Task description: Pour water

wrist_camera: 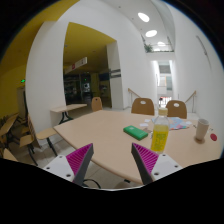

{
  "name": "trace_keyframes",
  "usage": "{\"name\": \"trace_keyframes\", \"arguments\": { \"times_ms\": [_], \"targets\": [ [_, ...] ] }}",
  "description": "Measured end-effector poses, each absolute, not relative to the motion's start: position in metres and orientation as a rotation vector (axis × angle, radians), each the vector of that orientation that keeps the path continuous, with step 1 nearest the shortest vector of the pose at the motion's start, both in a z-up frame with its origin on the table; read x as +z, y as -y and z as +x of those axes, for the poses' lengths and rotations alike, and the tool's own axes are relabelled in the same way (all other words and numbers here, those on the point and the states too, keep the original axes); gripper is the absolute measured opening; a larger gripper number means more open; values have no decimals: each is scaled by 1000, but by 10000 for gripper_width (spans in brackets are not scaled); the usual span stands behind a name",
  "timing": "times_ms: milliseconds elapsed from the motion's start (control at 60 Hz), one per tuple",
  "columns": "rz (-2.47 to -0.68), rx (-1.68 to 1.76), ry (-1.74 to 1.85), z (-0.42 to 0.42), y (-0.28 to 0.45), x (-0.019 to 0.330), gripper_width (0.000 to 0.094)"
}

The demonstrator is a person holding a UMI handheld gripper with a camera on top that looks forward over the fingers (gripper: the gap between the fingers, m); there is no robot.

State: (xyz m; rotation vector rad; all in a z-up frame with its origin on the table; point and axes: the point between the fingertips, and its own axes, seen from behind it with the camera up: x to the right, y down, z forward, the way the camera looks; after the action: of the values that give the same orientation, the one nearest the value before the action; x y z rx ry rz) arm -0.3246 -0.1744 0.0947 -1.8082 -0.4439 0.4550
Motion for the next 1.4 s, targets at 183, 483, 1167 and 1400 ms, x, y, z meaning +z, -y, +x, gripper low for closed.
{"name": "trace_keyframes", "arguments": {
  "times_ms": [183,483,1167,1400],
  "targets": [
    [-1809,502,460,-326,191,104,828],
    [-1742,270,331,-234,137,131,821],
    [-1811,273,179,-217,-40,62,336],
    [-1715,575,-145,-167,-69,133,332]
  ]
}}
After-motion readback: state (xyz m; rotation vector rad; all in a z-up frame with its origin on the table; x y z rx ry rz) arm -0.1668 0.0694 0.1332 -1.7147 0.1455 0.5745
